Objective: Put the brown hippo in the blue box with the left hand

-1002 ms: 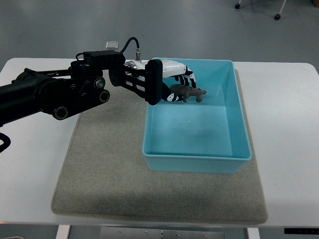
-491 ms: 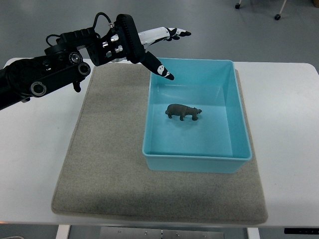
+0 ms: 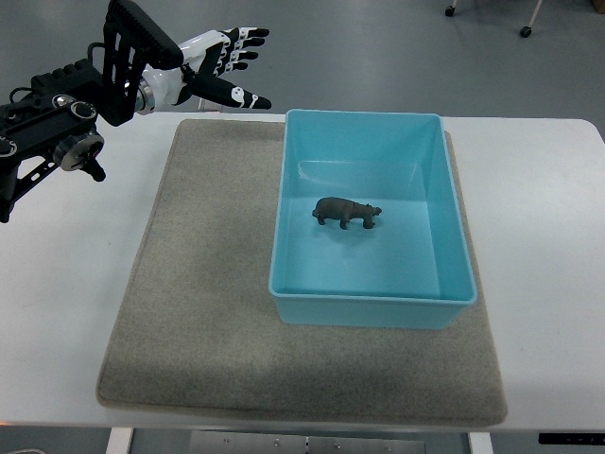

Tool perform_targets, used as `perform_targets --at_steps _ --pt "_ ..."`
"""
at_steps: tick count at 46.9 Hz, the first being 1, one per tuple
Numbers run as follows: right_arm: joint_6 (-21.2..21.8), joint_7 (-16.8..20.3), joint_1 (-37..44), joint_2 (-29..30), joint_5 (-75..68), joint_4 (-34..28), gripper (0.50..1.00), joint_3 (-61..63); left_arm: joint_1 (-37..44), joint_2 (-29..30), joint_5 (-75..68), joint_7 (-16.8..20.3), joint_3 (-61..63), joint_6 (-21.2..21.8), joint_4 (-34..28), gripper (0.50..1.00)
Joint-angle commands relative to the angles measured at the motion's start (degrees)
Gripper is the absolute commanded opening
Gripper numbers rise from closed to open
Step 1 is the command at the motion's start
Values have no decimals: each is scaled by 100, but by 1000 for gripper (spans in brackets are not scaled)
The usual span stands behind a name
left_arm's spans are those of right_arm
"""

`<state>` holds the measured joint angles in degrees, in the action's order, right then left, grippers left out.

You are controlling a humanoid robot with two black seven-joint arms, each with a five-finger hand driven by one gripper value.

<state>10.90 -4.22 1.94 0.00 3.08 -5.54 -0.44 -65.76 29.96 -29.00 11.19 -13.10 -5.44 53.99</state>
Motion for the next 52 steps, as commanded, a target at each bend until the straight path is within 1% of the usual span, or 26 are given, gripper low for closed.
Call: perform_targets --at_steps 1,7,14,17,20,24,31,39,43,52 --pt "0 0 0 0 0 0 936 0 81 27 228 -3 1 -9 -38 996" --pt "0 0 0 0 0 0 936 0 257 97 790 -3 -8 -97 -38 996" --pt "0 -9 0 0 0 0 936 0 494 185 1756 23 -139 -378 -99 1000" --pt "0 0 0 0 0 0 938 0 626 203 2170 23 -376 -624 -196 1000" --pt "0 -9 0 0 0 0 936 0 757 203 2399 14 -596 -958 -336 1000" --pt "0 0 0 0 0 0 936 0 863 194 2443 14 -851 -1301 -512 1000" --pt "0 0 0 0 0 0 936 0 1048 212 2478 -3 -1185 -1714 -600 1000" --pt "0 0 0 0 0 0 936 0 1425 229 2777 -47 -1792 -2461 -732 999" --pt "0 0 0 0 0 0 936 0 1531 238 3154 -117 -1827 -2540 -732 1000" --pt "0 0 0 0 0 0 936 0 1575 326 4147 -477 -1827 -2558 -732 1000"
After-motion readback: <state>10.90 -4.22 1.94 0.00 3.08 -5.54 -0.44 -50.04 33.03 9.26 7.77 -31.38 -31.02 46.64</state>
